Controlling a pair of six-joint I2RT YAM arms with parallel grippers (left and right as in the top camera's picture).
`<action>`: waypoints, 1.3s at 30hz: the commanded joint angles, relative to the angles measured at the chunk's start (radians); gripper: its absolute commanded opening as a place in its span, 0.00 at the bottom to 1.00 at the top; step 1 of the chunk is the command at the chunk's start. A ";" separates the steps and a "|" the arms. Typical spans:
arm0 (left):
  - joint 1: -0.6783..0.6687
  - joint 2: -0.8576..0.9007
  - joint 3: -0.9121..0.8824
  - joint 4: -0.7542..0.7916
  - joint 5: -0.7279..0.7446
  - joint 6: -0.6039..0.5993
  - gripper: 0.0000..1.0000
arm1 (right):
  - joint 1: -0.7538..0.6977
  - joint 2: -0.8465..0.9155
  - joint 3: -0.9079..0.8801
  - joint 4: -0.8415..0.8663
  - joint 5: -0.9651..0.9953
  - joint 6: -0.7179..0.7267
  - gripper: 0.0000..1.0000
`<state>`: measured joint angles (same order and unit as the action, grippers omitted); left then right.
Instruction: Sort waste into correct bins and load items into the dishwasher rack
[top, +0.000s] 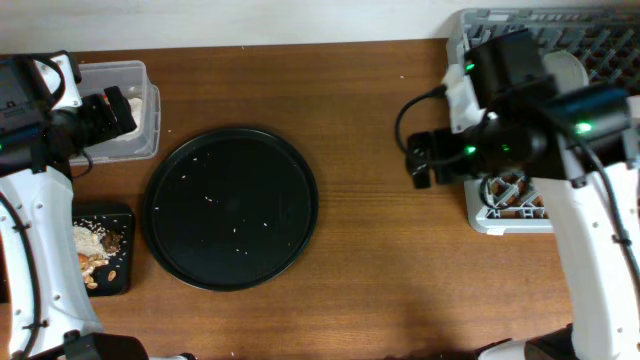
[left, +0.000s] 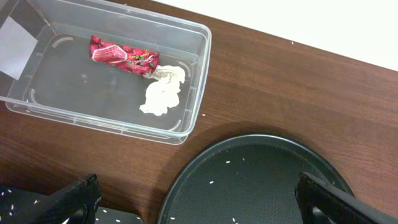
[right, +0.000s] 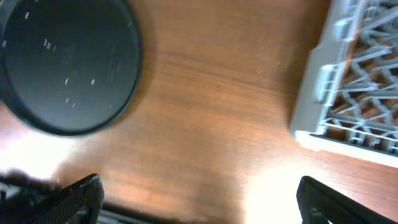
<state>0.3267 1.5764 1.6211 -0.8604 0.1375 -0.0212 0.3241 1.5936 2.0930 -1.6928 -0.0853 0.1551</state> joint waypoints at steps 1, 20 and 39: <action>0.003 0.002 -0.001 0.002 -0.004 -0.009 0.99 | 0.042 0.003 -0.002 -0.005 -0.042 0.004 0.98; 0.003 0.002 -0.001 0.002 -0.004 -0.009 0.99 | 0.042 -0.035 -0.057 -0.003 -0.087 -0.027 0.98; 0.003 0.002 -0.001 0.002 -0.004 -0.009 0.99 | -0.181 -1.167 -1.257 0.950 -0.141 -0.107 0.98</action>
<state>0.3267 1.5764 1.6211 -0.8608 0.1326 -0.0216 0.2035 0.5850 1.0119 -0.8341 -0.1764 0.0517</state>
